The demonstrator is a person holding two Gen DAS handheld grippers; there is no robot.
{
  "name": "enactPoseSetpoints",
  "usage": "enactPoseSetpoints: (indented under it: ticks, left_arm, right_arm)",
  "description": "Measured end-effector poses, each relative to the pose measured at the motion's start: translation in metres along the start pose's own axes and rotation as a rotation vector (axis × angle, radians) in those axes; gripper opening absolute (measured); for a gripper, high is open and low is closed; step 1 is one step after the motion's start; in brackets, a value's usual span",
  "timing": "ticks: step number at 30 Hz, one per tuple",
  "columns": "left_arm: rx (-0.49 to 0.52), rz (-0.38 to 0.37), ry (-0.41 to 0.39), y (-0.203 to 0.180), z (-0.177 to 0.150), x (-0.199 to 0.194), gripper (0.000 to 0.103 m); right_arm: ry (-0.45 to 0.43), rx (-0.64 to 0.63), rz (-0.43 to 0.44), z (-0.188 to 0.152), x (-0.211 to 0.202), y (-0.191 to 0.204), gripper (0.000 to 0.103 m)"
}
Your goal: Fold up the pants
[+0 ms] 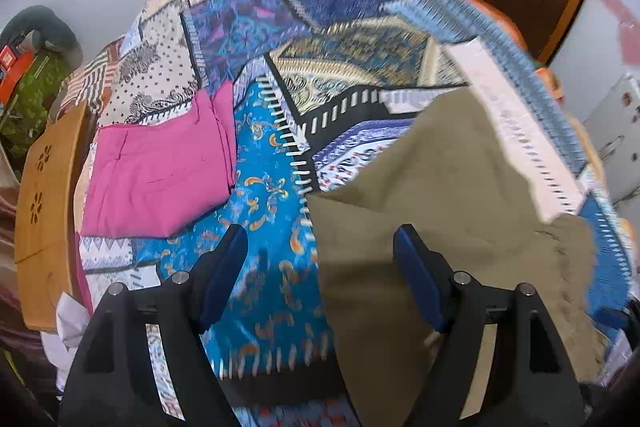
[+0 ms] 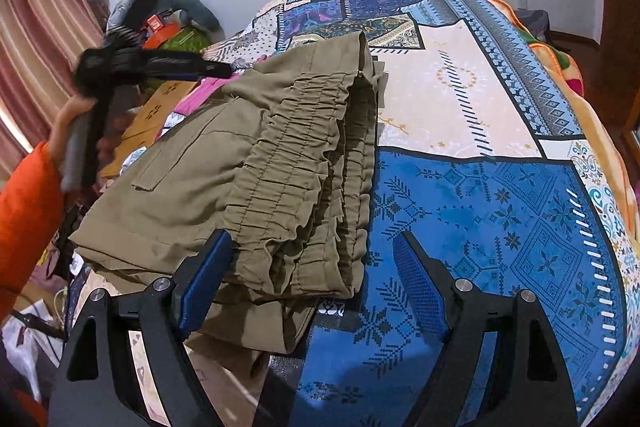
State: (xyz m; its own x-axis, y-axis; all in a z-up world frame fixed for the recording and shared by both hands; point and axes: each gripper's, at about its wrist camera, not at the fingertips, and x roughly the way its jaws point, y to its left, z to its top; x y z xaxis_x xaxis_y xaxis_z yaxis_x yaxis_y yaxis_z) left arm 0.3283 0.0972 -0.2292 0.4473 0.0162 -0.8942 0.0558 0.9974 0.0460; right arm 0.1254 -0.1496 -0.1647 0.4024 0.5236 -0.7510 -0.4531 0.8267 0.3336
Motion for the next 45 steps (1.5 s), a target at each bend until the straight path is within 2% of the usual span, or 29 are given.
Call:
enactPoseSetpoints:
  ticks: [2,4,5,10,13,18,21,27,31,34,35,36,38,40,42,45]
  left_arm:
    - [0.012,0.049,0.039,0.0,0.002,0.023,0.077]
    - [0.027,0.078,0.044,0.002,-0.001,0.038,0.088]
    - [0.028,0.084,0.019,0.005,-0.004,0.038,0.092]
    - [-0.013,0.114,0.014,0.026,-0.02,0.03,0.092]
    - [-0.022,0.129,0.02,0.036,-0.036,0.023,0.092]
    - [-0.093,0.113,0.046,0.049,-0.074,0.003,0.092]
    - [-0.114,0.127,0.036,0.048,-0.097,-0.01,0.092]
    - [-0.183,0.109,0.031,0.043,-0.138,-0.039,0.092]
    - [-0.195,0.056,0.034,0.033,-0.161,-0.057,0.092]
    - [-0.198,-0.014,0.022,0.024,-0.176,-0.072,0.077]
    - [-0.197,-0.023,0.016,0.022,-0.179,-0.075,0.068]
    - [-0.192,-0.025,0.006,0.019,-0.18,-0.079,0.058]
    - [-0.172,-0.014,-0.007,0.013,-0.182,-0.082,0.046]
    - [-0.167,-0.004,-0.013,0.009,-0.183,-0.083,0.043]
    - [-0.167,0.017,-0.019,0.008,-0.185,-0.084,0.043]
    - [-0.173,0.03,-0.02,0.013,-0.192,-0.084,0.043]
  right_arm:
    - [0.0,0.0,0.004,0.0,0.0,-0.001,0.079]
    - [-0.003,-0.008,0.001,0.0,0.0,-0.002,0.079]
    - [-0.004,-0.012,-0.001,0.001,0.0,-0.002,0.079]
    - [0.008,-0.025,0.01,0.003,0.003,-0.008,0.079]
    - [0.002,-0.057,-0.035,0.009,0.004,-0.012,0.079]
    - [-0.008,-0.058,-0.155,0.025,0.002,-0.03,0.079]
    - [-0.028,-0.037,-0.192,0.035,-0.008,-0.036,0.078]
    - [-0.071,-0.03,-0.143,0.036,-0.033,-0.025,0.079]
    - [-0.067,-0.067,-0.125,0.025,-0.037,-0.008,0.078]
    - [-0.043,-0.083,-0.113,0.015,-0.032,-0.001,0.078]
    - [-0.034,-0.082,-0.107,0.011,-0.03,0.0,0.078]
    - [-0.025,-0.08,-0.105,0.007,-0.026,0.0,0.073]
    - [-0.011,-0.07,-0.105,0.002,-0.02,-0.001,0.071]
    - [0.003,-0.028,-0.091,-0.001,-0.012,-0.008,0.063]
    - [0.012,0.025,-0.08,-0.003,-0.007,-0.018,0.051]
    - [0.024,0.033,-0.086,-0.007,0.0,-0.023,0.047]
